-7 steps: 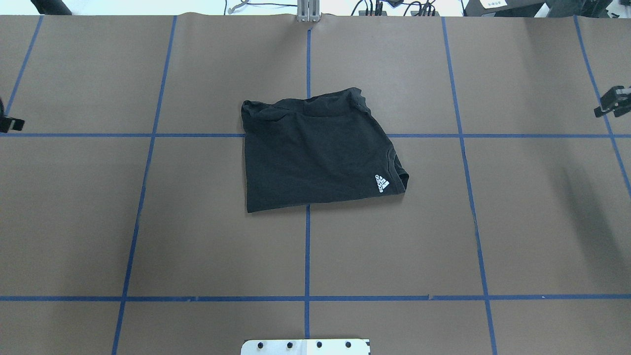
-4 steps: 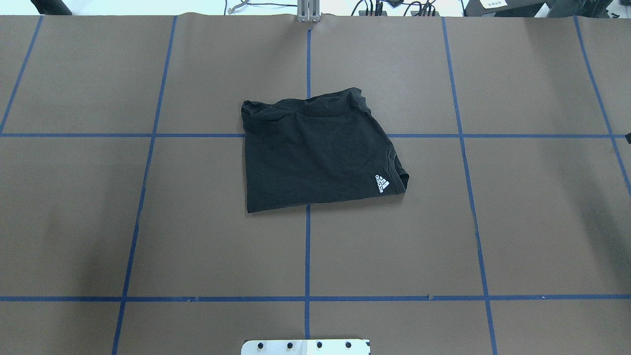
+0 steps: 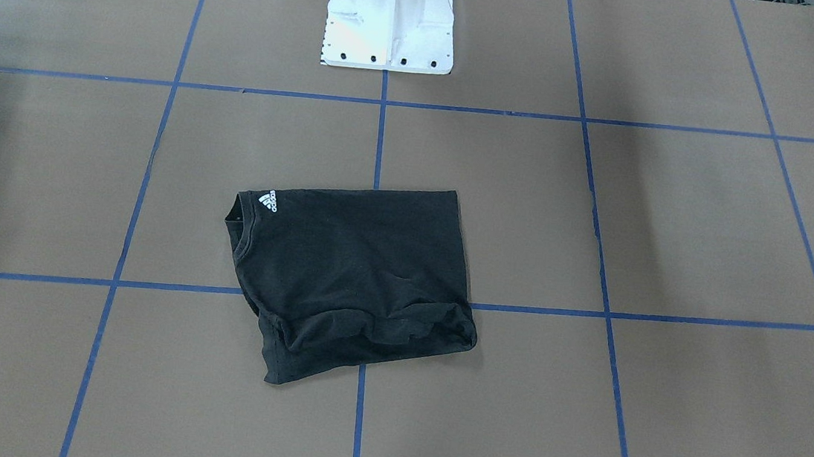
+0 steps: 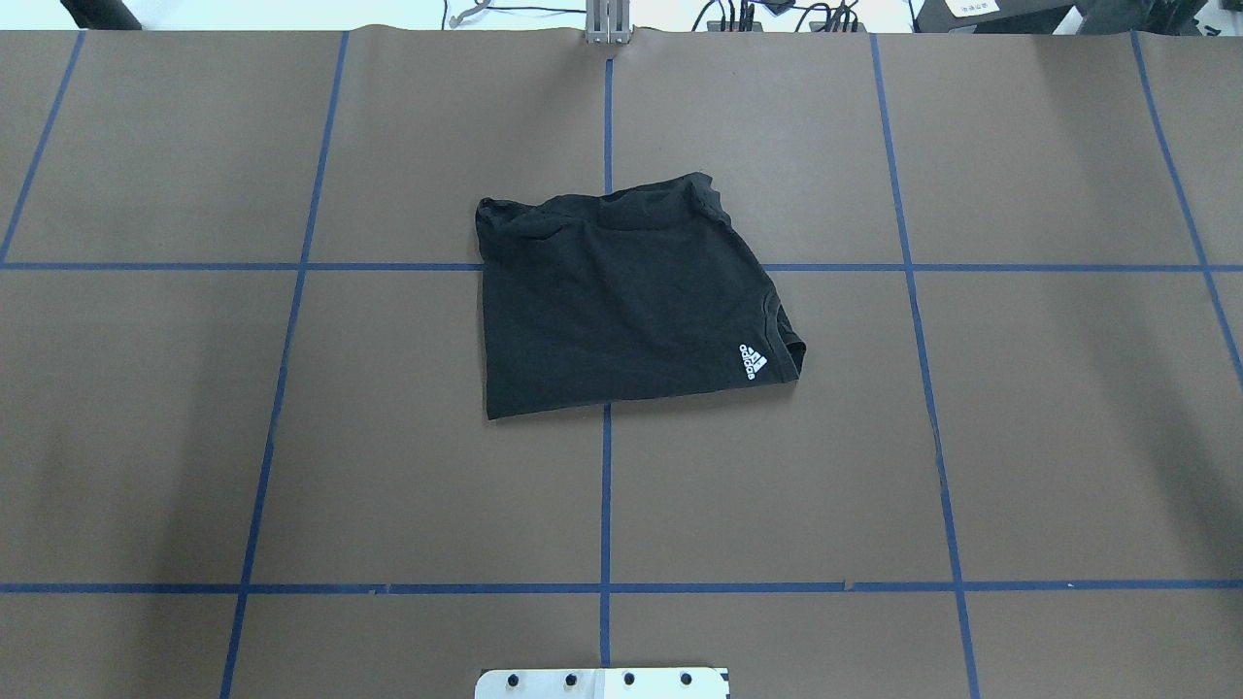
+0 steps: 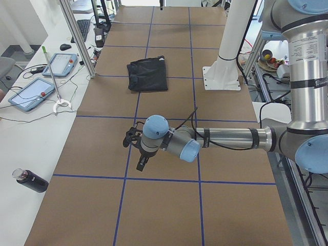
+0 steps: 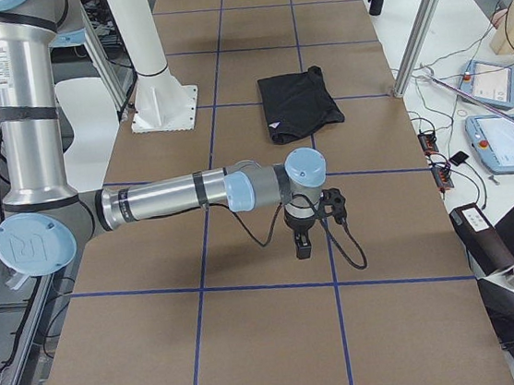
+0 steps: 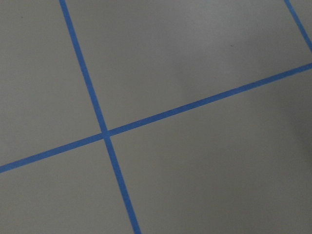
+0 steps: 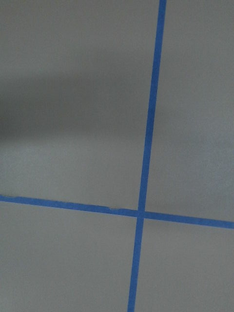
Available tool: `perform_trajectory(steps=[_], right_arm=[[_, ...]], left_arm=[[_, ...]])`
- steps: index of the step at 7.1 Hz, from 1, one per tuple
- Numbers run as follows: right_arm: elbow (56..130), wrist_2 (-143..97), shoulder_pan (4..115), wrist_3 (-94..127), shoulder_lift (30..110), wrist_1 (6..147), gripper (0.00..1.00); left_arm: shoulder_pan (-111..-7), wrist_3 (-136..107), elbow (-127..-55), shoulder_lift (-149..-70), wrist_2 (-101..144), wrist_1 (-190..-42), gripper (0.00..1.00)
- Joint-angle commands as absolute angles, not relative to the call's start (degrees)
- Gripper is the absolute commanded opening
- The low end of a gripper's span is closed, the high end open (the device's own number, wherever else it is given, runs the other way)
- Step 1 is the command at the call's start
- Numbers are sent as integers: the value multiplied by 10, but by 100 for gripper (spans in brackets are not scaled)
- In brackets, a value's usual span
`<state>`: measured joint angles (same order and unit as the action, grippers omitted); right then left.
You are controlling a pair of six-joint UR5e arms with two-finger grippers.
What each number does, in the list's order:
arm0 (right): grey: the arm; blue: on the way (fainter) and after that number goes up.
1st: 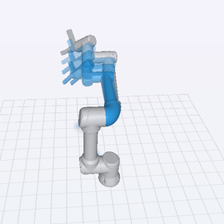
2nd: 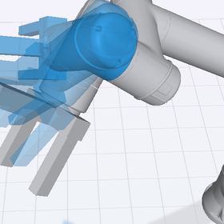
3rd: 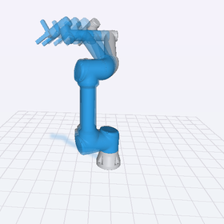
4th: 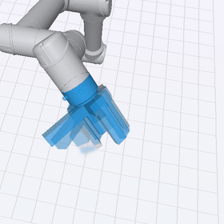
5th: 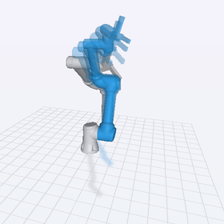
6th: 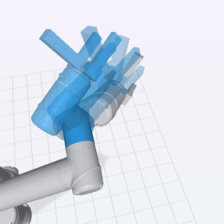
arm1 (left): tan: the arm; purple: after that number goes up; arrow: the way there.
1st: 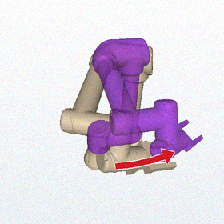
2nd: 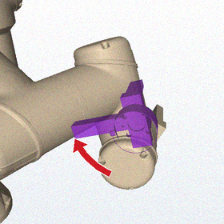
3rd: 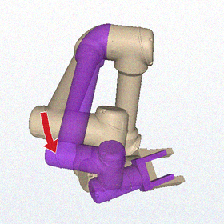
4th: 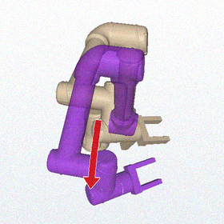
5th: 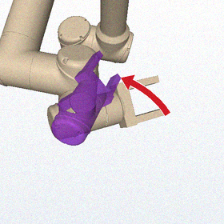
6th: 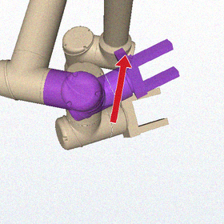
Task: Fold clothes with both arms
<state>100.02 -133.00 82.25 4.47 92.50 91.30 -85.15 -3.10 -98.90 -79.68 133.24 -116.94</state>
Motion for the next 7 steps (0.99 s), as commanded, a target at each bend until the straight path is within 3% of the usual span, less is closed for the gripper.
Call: perform_trajectory(steps=[1, 7], right_arm=[[1014, -1328, 825, 44, 934, 910, 100], [1020, -1331, 838, 51, 948, 911, 100]], left_arm=[[-853, -33, -1030, -779, 1305, -1166, 100], [-877, -34, -1055, -748, 1331, -1170, 100]])
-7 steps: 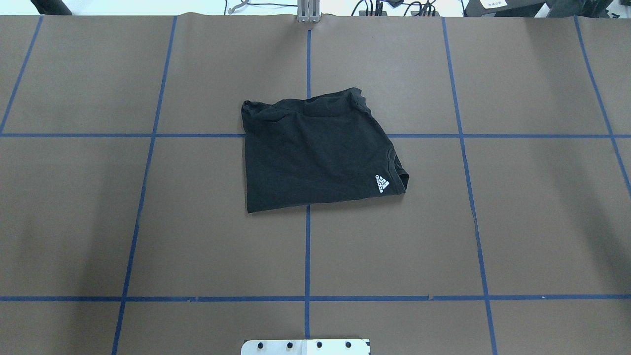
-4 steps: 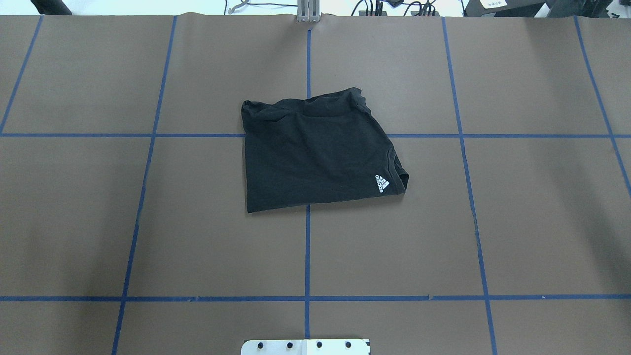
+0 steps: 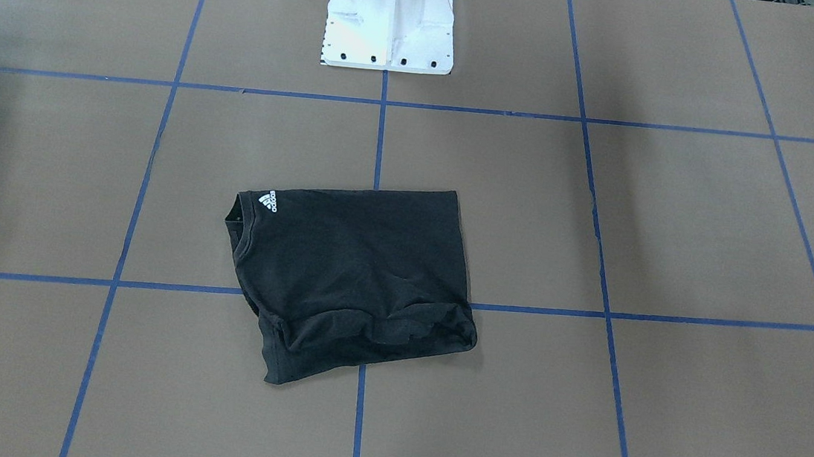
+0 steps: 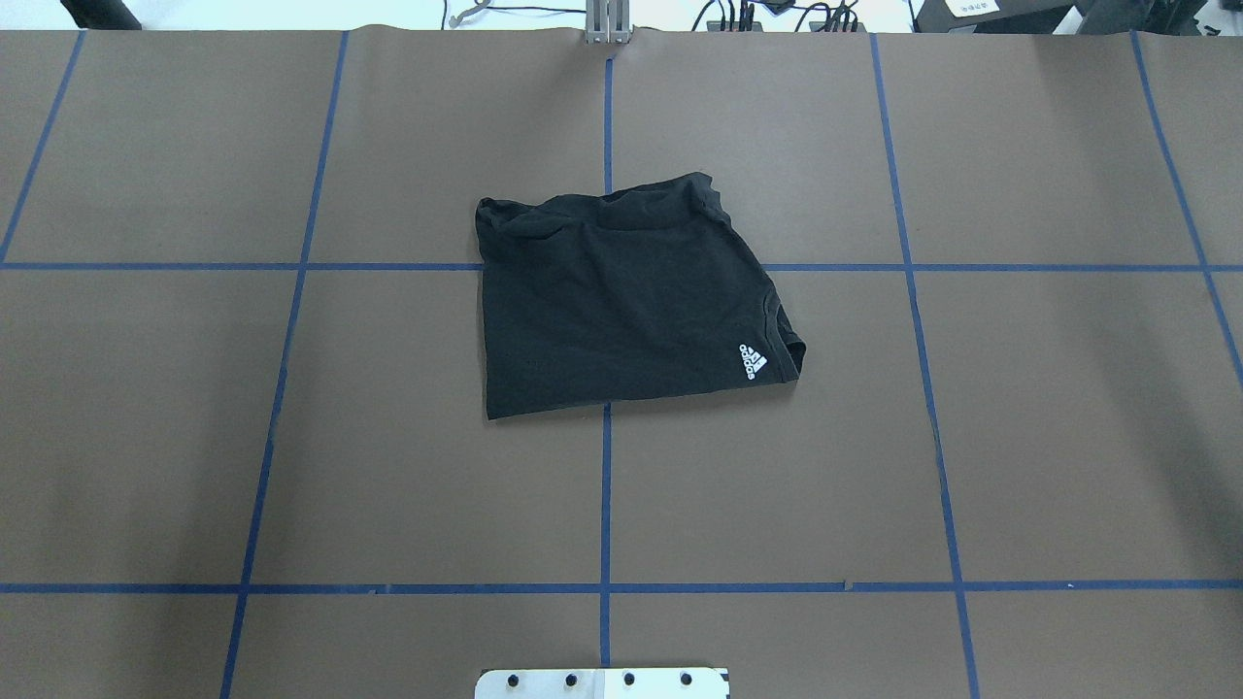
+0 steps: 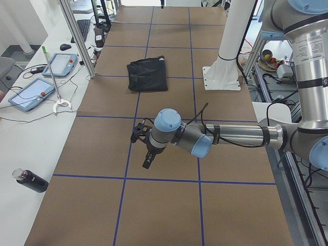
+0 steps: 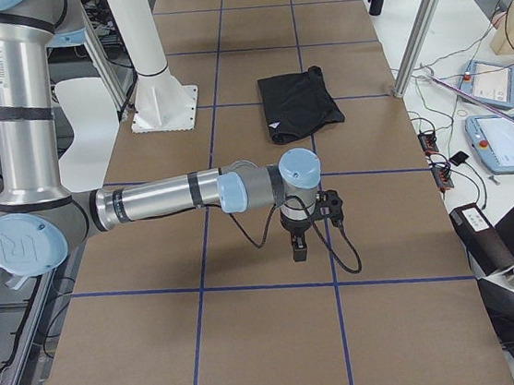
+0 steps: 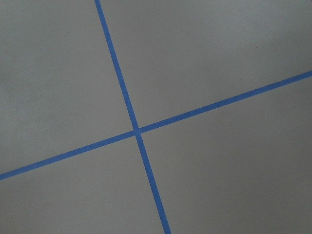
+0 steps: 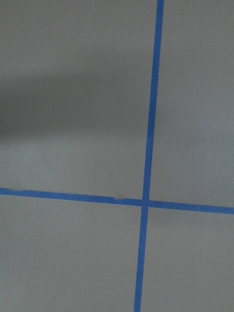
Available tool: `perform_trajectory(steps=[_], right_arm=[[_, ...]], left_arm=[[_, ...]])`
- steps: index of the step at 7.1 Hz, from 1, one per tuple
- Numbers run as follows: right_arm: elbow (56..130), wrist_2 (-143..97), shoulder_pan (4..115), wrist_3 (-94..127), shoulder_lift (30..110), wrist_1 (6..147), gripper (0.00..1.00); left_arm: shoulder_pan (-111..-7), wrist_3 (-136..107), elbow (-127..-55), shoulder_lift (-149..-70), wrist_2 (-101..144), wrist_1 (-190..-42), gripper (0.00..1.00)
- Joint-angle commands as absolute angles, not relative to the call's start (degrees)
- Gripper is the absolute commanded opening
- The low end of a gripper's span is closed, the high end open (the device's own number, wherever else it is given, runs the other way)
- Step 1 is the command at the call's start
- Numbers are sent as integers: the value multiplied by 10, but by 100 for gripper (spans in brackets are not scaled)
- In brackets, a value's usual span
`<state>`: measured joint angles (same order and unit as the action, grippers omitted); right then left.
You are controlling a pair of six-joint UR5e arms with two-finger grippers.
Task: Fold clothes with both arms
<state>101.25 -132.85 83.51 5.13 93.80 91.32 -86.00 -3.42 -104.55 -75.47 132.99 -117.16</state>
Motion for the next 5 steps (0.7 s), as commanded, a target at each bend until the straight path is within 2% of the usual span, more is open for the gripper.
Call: perform_trajectory(steps=[1, 5], right_arm=[[1022, -1326, 838, 51, 967, 905, 100], [1027, -1332, 838, 49, 960, 901, 100]], left_arm=[[-879, -35, -1049, -752, 1334, -1165, 100], [-878, -34, -1037, -757, 1358, -1168, 100]])
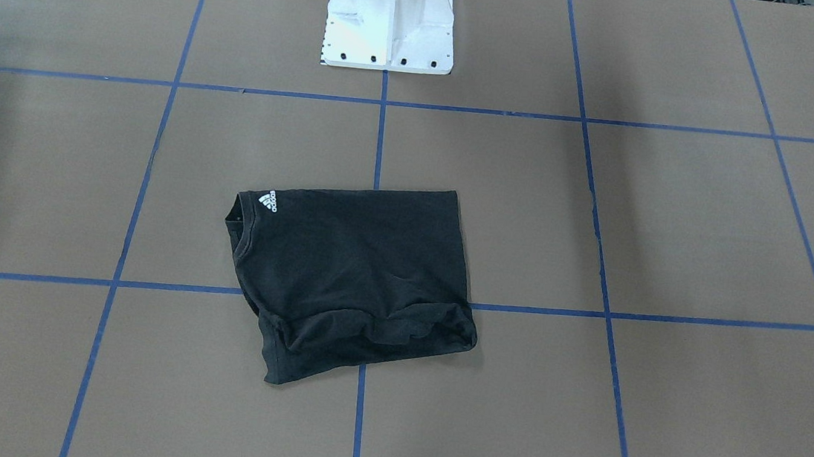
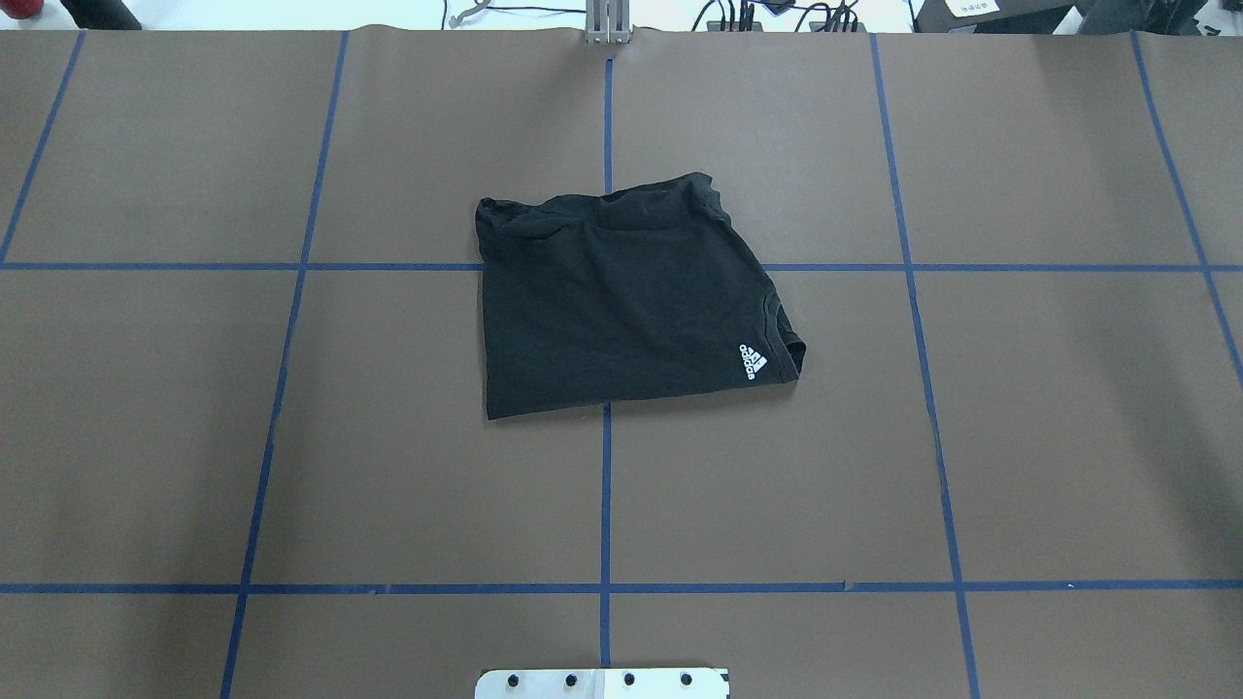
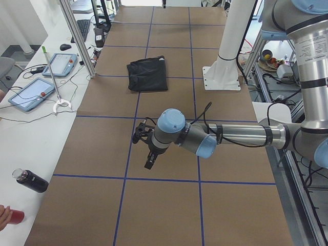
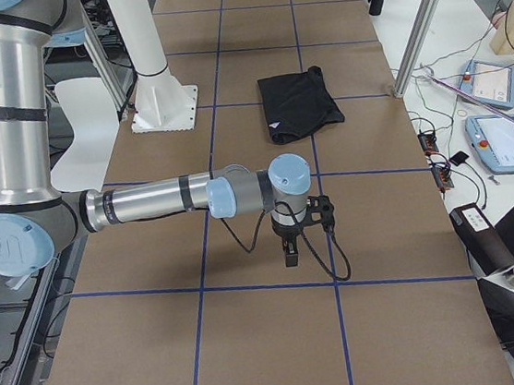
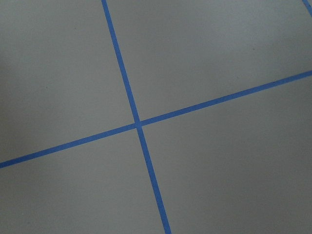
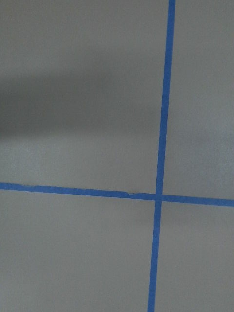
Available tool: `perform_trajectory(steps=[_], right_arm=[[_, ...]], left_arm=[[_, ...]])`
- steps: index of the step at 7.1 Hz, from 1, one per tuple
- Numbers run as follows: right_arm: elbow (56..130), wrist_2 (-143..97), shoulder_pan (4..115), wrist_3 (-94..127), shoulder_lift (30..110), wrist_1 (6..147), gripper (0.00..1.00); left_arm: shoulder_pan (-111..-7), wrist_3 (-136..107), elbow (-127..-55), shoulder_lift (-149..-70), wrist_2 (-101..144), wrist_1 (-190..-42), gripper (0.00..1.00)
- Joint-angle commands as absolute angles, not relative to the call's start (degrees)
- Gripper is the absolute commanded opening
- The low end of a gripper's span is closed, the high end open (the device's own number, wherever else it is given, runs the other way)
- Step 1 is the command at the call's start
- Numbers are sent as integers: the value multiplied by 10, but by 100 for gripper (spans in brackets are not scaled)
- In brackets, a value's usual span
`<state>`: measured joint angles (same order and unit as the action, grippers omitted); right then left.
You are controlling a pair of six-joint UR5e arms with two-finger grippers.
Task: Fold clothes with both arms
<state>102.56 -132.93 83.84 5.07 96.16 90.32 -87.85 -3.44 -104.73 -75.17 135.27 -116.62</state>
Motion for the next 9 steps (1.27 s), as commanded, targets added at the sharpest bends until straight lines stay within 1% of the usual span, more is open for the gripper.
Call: perform_trajectory(steps=[1, 5, 7, 9], right_arm=[[1029, -1333, 838, 48, 961, 892, 100], [1029, -1331, 839, 49, 962, 891, 100], [1027, -1332, 840, 50, 969, 891, 100], [1027, -1332, 842, 50, 970, 891, 100]], left_arm=[[-878, -34, -1038, -757, 1356, -1170, 100], [-878, -38, -1041, -760, 1354, -1166, 100], [-878, -103, -1045, -764, 1354, -1168, 100], [-878, -104, -1043, -762, 1352, -1168, 100]])
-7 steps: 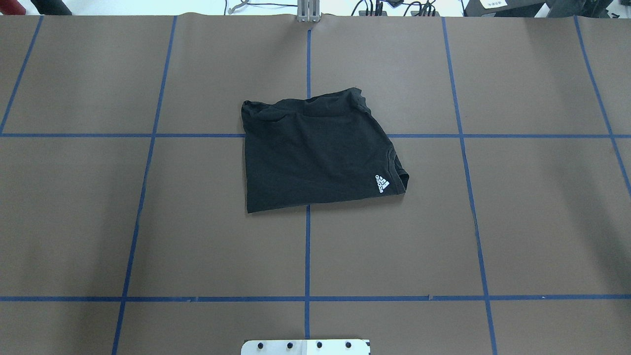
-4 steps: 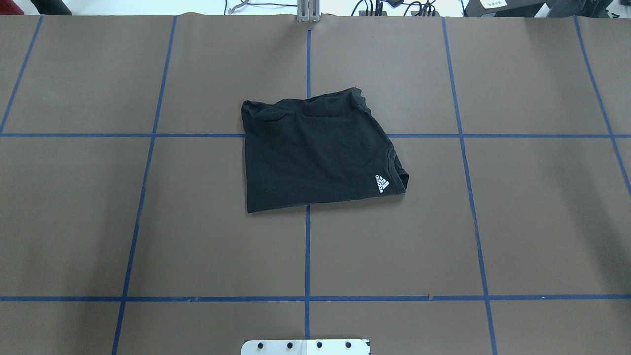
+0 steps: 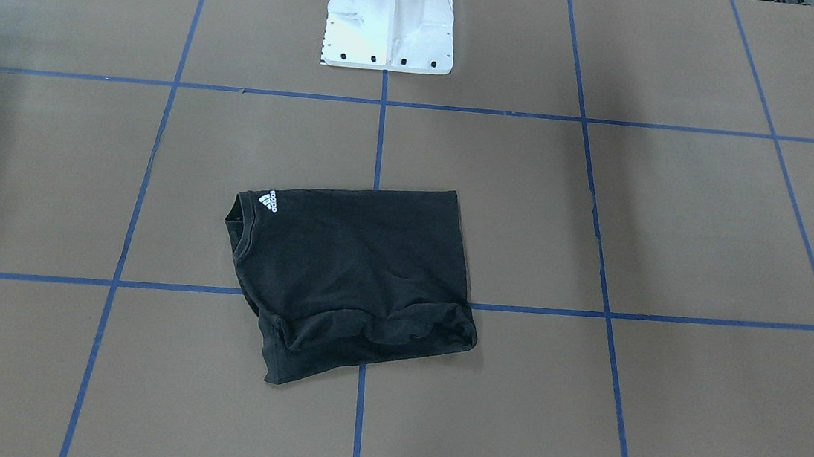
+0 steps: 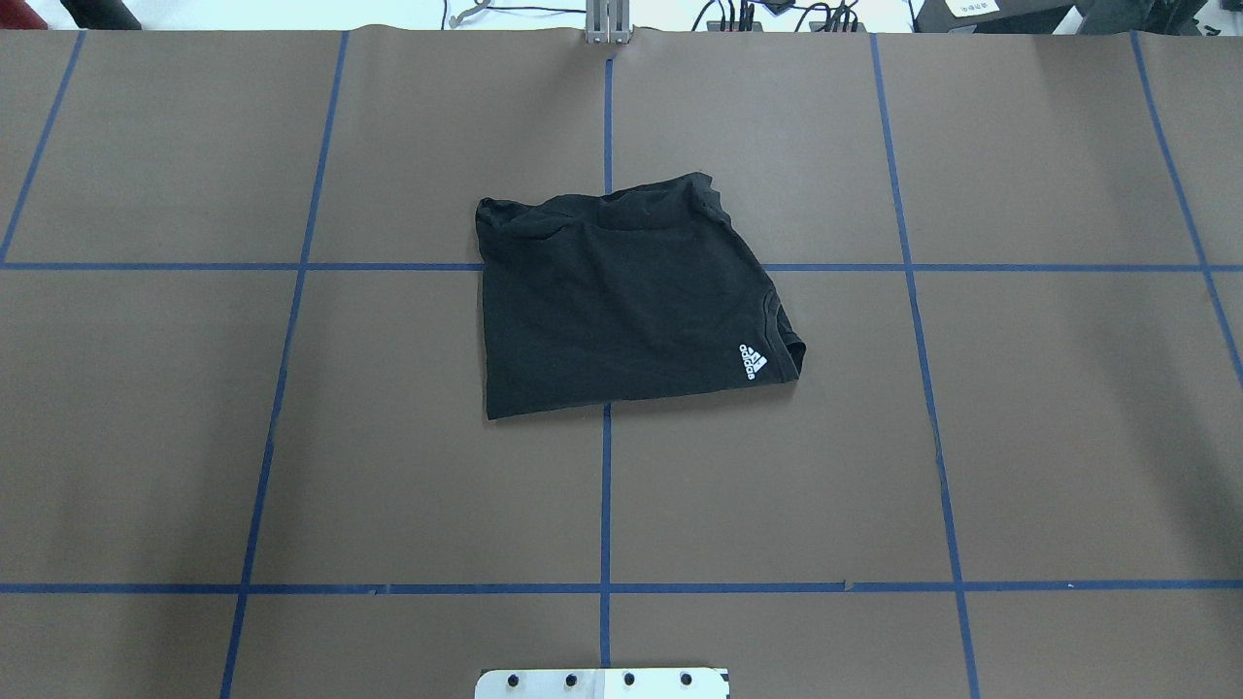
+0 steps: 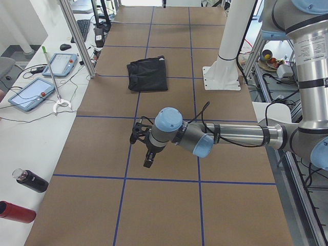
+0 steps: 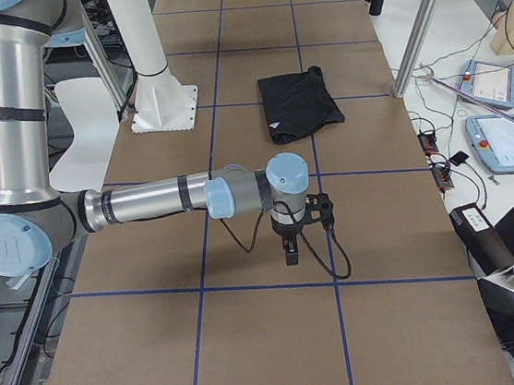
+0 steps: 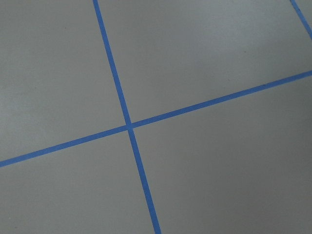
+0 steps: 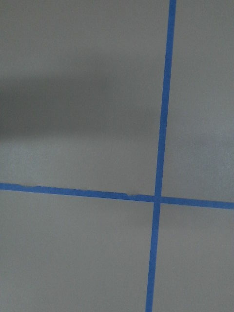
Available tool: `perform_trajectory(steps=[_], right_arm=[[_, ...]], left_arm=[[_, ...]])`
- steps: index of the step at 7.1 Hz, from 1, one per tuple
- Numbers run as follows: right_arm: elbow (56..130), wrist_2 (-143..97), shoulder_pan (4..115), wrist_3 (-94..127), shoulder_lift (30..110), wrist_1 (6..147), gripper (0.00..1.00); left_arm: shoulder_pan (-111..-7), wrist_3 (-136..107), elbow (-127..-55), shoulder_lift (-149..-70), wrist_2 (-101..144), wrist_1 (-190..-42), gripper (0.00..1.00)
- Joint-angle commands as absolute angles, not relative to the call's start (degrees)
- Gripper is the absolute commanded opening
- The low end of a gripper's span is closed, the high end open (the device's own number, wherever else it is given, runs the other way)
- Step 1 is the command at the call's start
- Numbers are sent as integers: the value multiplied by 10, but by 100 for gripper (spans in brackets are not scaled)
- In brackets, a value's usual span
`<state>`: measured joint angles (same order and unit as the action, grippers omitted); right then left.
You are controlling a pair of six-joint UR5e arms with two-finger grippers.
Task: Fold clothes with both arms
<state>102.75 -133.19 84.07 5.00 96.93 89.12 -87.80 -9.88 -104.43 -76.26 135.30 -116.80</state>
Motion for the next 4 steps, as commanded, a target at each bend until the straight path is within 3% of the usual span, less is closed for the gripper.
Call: perform_trajectory(steps=[1, 4], right_arm=[[1027, -1332, 849, 50, 970, 891, 100], [1023, -1331, 862, 51, 971, 893, 100]], left_arm=[[-878, -105, -1043, -764, 1352, -1168, 100], [-882, -105, -1045, -764, 1328, -1166, 100]])
